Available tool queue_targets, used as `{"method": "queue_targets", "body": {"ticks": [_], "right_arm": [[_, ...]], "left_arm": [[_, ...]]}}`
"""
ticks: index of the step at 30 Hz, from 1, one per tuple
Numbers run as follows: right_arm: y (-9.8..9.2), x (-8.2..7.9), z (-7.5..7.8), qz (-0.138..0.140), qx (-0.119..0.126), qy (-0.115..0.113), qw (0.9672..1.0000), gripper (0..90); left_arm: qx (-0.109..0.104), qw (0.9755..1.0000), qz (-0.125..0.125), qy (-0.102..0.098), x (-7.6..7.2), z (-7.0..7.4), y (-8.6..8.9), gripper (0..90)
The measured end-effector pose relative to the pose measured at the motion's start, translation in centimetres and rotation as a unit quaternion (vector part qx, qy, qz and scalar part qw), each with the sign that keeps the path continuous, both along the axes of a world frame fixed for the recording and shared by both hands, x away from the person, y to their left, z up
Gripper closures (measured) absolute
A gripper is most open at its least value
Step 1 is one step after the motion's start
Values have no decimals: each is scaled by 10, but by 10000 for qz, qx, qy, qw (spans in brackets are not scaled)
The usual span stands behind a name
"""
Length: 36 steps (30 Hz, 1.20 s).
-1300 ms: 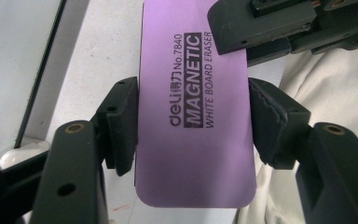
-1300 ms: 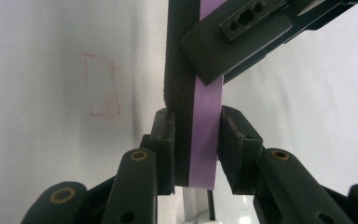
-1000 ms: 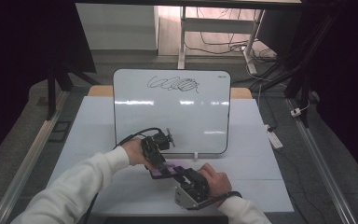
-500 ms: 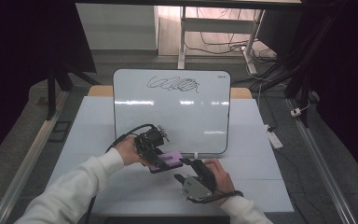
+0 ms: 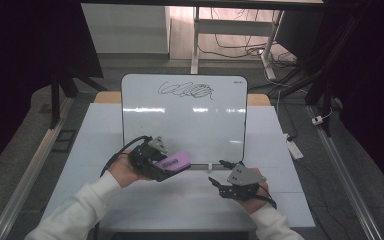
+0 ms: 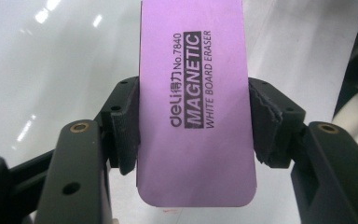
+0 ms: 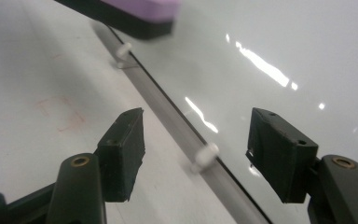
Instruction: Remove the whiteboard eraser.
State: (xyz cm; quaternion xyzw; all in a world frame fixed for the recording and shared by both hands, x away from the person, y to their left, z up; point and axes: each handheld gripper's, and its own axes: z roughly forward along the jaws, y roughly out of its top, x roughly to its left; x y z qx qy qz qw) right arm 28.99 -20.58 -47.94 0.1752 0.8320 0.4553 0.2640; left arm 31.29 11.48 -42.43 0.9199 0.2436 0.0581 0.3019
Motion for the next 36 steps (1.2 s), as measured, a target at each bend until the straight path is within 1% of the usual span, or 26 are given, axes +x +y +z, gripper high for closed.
{"method": "queue_targets", "body": {"ticks": [1, 3, 5, 7, 8, 9, 10, 11, 15, 17, 18, 19, 20, 21, 22, 24, 27, 29, 33, 36], "right_arm": [[0, 0, 0, 0, 0, 0, 10000, 347], [-8, 3, 0, -108, 110, 168, 9997, 348], [-16, 5, -1, -238, 189, 260, 9992, 345], [-23, 7, -2, -380, 222, 360, 9984, 342], [-30, 8, -4, -518, 249, 432, 9974, 340], [-34, 9, -5, -577, 284, 476, 9968, 339], [-34, 9, -5, -577, 284, 476, 9968, 339], [-37, 10, -5, -621, 309, 507, 9963, 338], [-50, 14, -7, -856, 423, 626, 9935, 330], [-55, 16, -8, -949, 457, 658, 9923, 329], [-57, 19, -8, -1010, 504, 720, 9910, 329], [-57, 19, -8, -1010, 504, 720, 9910, 329], [-59, 22, -10, -1041, 504, 769, 9903, 329], [-59, 22, -10, -1041, 504, 769, 9903, 329], [-59, 23, -11, -1034, 493, 806, 9901, 329], [-59, 25, -12, -1025, 437, 863, 9900, 329], [-60, 25, -14, -1033, 423, 859, 9900, 328], [-63, 24, -14, -1066, 493, 846, 9895, 328], [-67, 25, -16, -1100, 593, 910, 9880, 328], [-69, 26, -16, -1137, 607, 926, 9873, 326]], "left_arm": [[-52, 10000, 21, -39, -2, 0, 2, 412], [-132, 9998, 68, -121, -4, -1, 4, 412], [-223, 9995, 131, -194, -6, -3, 7, 413], [-314, 9990, 191, -249, -7, -5, 9, 412], [-360, 9987, 218, -304, -8, -5, 11, 412], [-416, 9982, 257, -345, -9, -6, 12, 412], [-452, 9979, 274, -382, -9, -6, 12, 412], [-551, 9970, 317, -447, -11, -6, 14, 412], [-807, 9938, 395, -659, -15, -4, 18, 412], [-925, 9916, 450, -779, -17, -3, 21, 412], [-976, 9906, 469, -834, -18, -3, 22, 412], [-1032, 9897, 480, -872, -18, -3, 24, 412], [-1120, 9886, 485, -882, -18, -3, 26, 412], [-1149, 9882, 497, -883, -18, -3, 28, 412], [-1133, 9879, 508, -932, -18, -4, 29, 412], [-1206, 9861, 559, -999, -18, -4, 32, 412], [-1302, 9835, 587, -1110, -18, -5, 34, 412], [-1355, 9823, 606, -1145, -18, -5, 35, 412], [-1403, 9799, 676, -1250, -20, -6, 35, 412], [-1489, 9766, 727, -1369, -21, -5, 35, 412]]}}
